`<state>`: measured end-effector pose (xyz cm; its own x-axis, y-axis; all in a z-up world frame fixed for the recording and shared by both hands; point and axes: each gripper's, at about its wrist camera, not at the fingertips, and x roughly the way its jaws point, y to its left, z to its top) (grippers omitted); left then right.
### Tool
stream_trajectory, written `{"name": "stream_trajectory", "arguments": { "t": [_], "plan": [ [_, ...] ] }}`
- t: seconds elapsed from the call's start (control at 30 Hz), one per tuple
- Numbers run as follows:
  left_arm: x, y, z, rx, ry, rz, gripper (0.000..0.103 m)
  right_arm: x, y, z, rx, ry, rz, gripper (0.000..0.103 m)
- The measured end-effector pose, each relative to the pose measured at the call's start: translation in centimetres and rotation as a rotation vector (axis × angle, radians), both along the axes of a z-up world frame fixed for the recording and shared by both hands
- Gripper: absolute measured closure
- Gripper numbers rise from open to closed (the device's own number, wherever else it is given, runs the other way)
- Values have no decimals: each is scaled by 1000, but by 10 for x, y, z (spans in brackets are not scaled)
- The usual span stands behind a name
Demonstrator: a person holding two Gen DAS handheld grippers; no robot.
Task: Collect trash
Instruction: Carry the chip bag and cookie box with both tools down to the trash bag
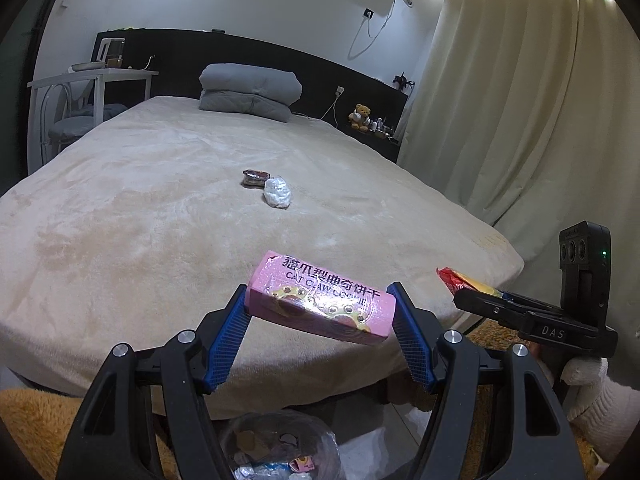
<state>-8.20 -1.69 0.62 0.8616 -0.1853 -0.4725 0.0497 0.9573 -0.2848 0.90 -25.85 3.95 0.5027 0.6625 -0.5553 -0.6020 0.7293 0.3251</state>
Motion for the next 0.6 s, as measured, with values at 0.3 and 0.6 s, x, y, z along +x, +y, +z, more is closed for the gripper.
{"name": "stream_trajectory", "arguments": {
  "t": [0.3, 0.6],
  "plan": [
    [-5, -17, -27, -33, 100, -41, 36, -10, 9, -15, -22, 69, 52, 46],
    [10, -15, -65, -102, 275, -36, 36, -2, 23, -44, -66, 228, 92, 46]
  ]
}}
